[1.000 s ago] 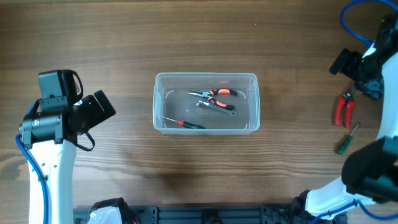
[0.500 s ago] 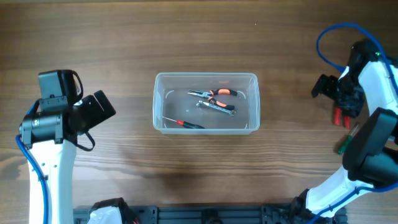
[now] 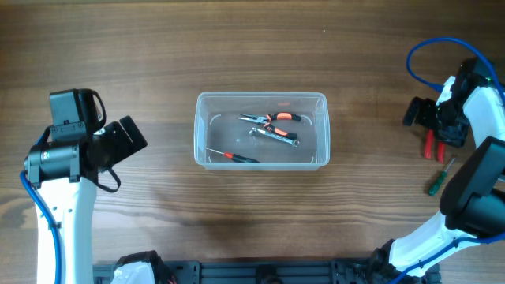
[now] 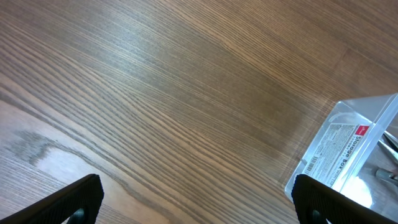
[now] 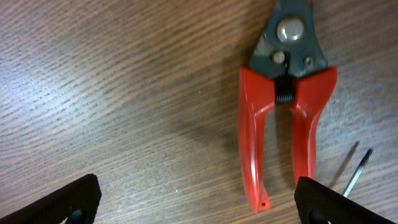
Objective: Pack container
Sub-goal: 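Move the right gripper to the red-handled shears and grasp them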
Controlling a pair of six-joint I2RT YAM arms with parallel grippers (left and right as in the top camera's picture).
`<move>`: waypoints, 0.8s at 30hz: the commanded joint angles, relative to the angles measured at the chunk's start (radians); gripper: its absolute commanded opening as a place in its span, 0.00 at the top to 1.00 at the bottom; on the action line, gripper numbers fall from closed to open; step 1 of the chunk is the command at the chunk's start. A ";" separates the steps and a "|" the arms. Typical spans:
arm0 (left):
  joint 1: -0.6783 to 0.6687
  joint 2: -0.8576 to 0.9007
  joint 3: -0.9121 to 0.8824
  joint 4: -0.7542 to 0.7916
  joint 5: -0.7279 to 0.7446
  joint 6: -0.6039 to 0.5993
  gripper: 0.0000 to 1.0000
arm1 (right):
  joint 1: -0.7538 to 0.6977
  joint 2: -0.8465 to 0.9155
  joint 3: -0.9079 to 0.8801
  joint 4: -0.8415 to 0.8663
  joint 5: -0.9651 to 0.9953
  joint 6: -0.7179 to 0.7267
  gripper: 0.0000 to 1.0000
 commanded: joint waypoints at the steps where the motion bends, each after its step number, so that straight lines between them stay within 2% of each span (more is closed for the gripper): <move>1: 0.007 0.003 0.008 0.000 0.005 0.008 0.00 | -0.002 0.010 -0.003 0.013 -0.019 -0.036 0.00; 19: 0.007 0.003 0.008 -0.005 0.005 0.008 0.00 | -0.003 0.156 -0.005 0.079 0.007 -0.061 0.01; 24: 0.007 0.003 0.008 -0.010 0.005 0.008 0.00 | -0.003 0.159 -0.005 0.087 0.008 -0.060 0.13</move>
